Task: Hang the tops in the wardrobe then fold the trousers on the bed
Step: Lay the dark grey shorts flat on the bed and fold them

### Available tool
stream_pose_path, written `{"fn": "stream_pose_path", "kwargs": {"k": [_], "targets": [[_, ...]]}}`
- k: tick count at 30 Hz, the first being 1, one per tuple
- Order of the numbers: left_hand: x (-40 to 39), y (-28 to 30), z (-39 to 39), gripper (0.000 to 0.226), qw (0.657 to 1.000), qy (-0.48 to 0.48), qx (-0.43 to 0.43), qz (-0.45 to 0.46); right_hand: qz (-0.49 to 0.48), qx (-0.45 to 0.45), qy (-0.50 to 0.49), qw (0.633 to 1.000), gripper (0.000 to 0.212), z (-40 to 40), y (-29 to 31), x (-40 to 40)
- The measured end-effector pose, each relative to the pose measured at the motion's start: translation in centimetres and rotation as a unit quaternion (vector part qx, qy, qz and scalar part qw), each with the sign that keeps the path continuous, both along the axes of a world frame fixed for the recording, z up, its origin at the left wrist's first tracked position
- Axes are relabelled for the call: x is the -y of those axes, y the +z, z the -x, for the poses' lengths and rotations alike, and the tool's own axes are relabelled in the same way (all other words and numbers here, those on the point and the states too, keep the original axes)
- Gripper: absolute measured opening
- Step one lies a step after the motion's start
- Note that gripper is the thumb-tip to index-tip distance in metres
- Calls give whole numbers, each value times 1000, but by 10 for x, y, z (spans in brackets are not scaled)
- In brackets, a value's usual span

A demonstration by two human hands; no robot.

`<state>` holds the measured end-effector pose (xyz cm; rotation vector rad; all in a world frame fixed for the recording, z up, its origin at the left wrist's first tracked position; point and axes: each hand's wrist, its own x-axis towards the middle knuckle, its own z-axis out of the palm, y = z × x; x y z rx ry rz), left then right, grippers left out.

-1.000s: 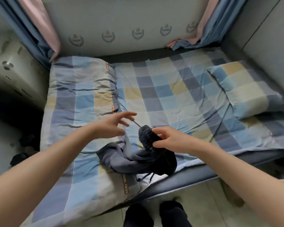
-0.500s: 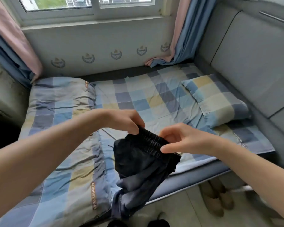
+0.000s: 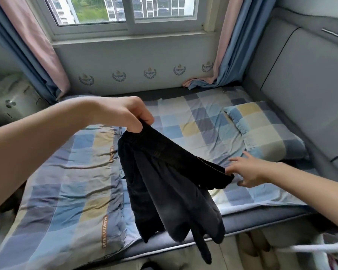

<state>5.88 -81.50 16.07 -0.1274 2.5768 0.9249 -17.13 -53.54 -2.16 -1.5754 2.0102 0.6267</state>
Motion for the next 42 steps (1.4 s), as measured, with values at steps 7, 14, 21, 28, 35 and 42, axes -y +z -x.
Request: {"fn": "stream_pose_path", "kwargs": {"k": [7,14,21,28,35,42], "targets": [[35,-11,-38,29,997,-10,52,64,124,-136,247,951,21,9,-9,9],[106,-67,-68,30,962,12,-16,274,328,-131,207,912,25,27,14,33],[173,-107,-80,33,887,-25,-223,404,447,-109,64,885,21,29,40,81],[196,-125,-68,22,855,147,-401,295,547,35,-193,814,15,36,55,100],[174,-185,-57,45,898,327,-277,97,511,216,-322,767,24,34,12,80],[122,-197,-60,47,941,324,-84,-42,356,373,-321,794,35,61,-6,41]]}}
